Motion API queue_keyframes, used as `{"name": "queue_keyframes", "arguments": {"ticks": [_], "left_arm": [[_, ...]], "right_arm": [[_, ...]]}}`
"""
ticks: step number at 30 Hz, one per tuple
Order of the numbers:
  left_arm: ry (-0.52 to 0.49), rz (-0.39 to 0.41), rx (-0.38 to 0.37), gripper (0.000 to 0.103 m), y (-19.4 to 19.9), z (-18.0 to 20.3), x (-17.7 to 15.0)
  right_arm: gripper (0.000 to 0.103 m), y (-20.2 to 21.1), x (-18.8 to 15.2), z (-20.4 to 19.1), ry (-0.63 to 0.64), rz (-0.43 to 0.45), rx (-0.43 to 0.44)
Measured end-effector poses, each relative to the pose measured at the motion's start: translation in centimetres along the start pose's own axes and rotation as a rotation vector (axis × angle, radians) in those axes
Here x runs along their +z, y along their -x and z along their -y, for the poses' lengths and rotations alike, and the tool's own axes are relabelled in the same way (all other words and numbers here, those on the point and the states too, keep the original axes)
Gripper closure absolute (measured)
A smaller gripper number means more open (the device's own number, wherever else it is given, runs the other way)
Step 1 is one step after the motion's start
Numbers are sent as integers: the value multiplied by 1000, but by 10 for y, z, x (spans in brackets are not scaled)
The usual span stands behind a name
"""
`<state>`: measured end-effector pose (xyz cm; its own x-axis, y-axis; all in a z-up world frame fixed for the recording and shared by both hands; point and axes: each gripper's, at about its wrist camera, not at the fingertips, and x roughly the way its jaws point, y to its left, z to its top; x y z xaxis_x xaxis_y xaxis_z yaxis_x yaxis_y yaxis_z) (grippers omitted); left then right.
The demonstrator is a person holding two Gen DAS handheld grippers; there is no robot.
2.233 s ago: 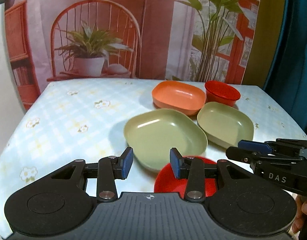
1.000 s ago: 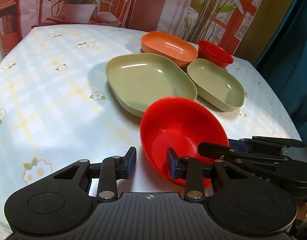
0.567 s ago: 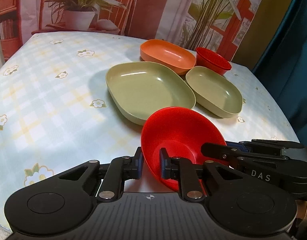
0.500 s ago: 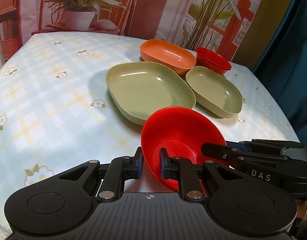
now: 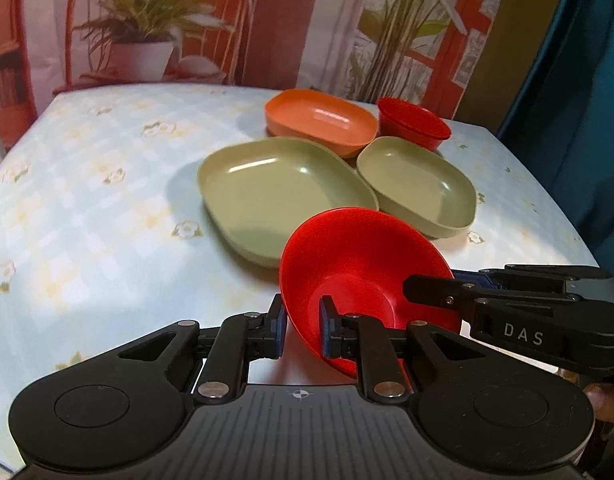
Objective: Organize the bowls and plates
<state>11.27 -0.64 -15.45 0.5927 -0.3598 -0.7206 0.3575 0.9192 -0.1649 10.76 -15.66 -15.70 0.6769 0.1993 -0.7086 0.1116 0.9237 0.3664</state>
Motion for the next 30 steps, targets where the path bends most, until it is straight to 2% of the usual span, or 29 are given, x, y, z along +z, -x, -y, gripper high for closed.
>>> {"name": "queue_keyframes", "arguments": {"ticks": [8, 16, 25, 30], "left_arm": [[-43, 30, 2, 85, 3, 8, 19], [-55, 58, -27, 85, -2, 22, 54], [-136, 111, -40, 85, -15, 46, 100], [-132, 114, -72, 85, -29, 50, 125]], "right_arm": [[92, 9, 13, 8, -13, 46, 2], [92, 18, 38, 25, -36, 104, -13], [92, 25, 79, 52, -55, 157, -37], [92, 27, 107, 69, -67, 180, -48]]}}
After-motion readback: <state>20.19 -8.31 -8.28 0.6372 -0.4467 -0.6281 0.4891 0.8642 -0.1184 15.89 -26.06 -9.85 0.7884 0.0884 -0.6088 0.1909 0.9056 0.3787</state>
